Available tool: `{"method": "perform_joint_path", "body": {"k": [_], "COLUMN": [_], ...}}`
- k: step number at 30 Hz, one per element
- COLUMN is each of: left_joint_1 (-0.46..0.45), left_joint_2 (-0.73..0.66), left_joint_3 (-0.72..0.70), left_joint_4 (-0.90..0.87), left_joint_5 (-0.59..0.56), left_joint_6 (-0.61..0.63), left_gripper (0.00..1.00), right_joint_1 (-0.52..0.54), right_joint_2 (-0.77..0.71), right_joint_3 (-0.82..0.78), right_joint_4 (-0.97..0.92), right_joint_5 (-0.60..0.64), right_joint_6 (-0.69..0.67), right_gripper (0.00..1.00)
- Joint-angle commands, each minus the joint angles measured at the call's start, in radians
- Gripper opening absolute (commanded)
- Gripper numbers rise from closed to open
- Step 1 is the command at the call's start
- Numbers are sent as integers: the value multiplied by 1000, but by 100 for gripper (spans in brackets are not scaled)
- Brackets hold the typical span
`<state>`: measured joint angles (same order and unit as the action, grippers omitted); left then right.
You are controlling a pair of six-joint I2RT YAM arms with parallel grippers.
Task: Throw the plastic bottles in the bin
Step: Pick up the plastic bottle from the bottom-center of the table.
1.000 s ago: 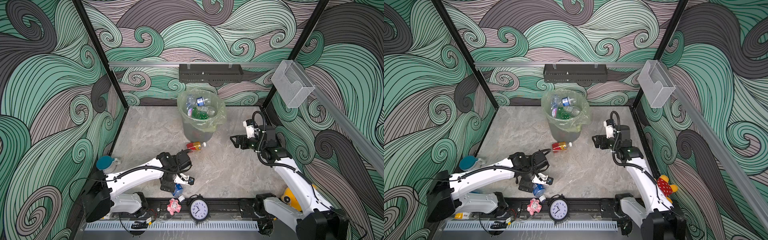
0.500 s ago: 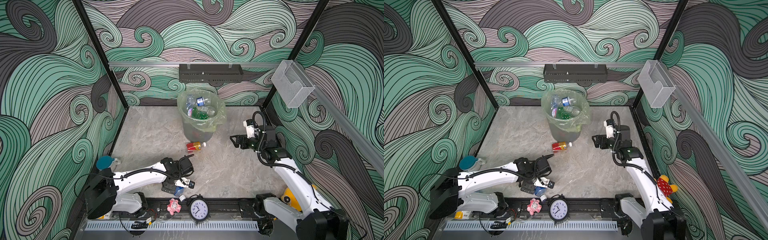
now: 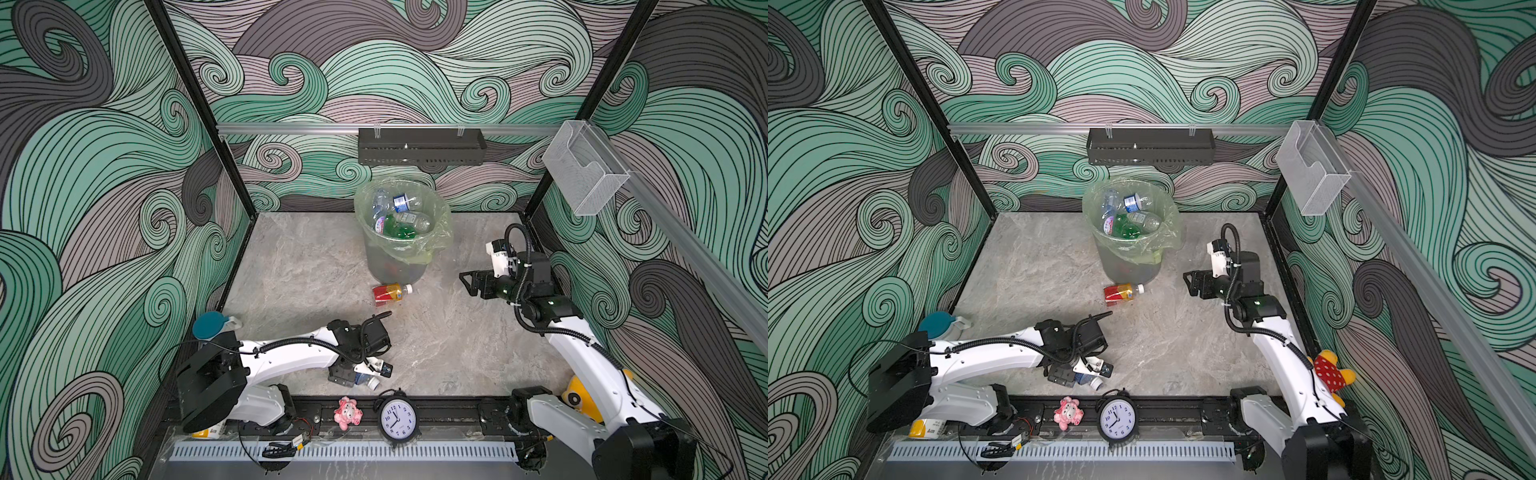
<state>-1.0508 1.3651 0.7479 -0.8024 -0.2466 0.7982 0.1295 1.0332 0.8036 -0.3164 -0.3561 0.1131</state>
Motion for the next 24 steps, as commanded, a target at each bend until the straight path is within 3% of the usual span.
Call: {"method": "perform_joint_path", "body": {"k": [1,5,16,24], "left_joint_1": [-6,-6,-6,6], "left_joint_2": [30,48,14,-31], "left_joint_3": [31,55,56,83], "left_joint_4": [26,22,34,86], "left_joint_5": [-35,-52,-77,-125], "left_joint_6": [-26,-63,-103,-263], "left_gripper": [83,74,61,56], "right_joint_1": [-3,-4,-4,-4], "right_joint_2": [-18,-21,-35,-29], "right_joint_3": [-14,-12,-12,2], "right_joint_4": [19,17,12,2], "right_joint_5": [-16,-18,-14,-12], "right_joint_6": [8,7,7,7], "right_gripper": [88,88,88,88]}}
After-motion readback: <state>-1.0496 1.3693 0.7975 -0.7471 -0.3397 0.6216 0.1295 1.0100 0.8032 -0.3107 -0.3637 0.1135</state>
